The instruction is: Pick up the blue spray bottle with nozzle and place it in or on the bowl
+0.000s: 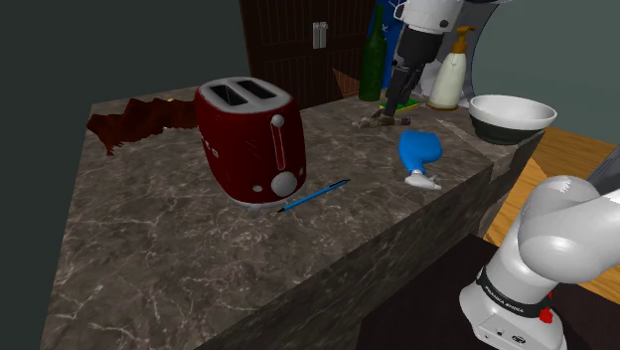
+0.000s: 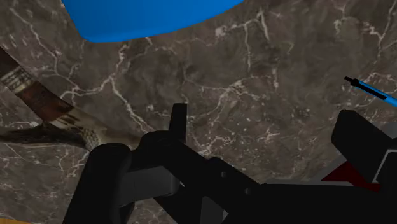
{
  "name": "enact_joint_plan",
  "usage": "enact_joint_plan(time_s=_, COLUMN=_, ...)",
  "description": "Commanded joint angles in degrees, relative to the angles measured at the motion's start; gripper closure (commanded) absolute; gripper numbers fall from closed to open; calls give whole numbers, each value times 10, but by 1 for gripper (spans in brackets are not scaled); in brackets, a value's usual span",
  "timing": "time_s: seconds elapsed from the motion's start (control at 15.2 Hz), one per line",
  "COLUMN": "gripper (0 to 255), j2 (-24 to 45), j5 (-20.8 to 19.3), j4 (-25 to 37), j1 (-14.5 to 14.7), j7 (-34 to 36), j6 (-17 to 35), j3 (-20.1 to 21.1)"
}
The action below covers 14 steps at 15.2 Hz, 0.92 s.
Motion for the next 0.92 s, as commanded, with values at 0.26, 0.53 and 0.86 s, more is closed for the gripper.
enact_joint_plan(time_s=0.26, gripper=0, j2=-58, j5=8, j4=-77, j1=-68, j7=198, j6=-8, j3=65)
enact_joint_plan(time_s=0.53, gripper=0, j2=-111, j5=41, j4=-137, j1=-127, j7=398, j6=-37, j3=139)
enact_joint_plan(time_s=0.86, gripper=0, j2=-133, j5=63, j4=-179, j1=-145, j7=469, j6=-30, j3=171)
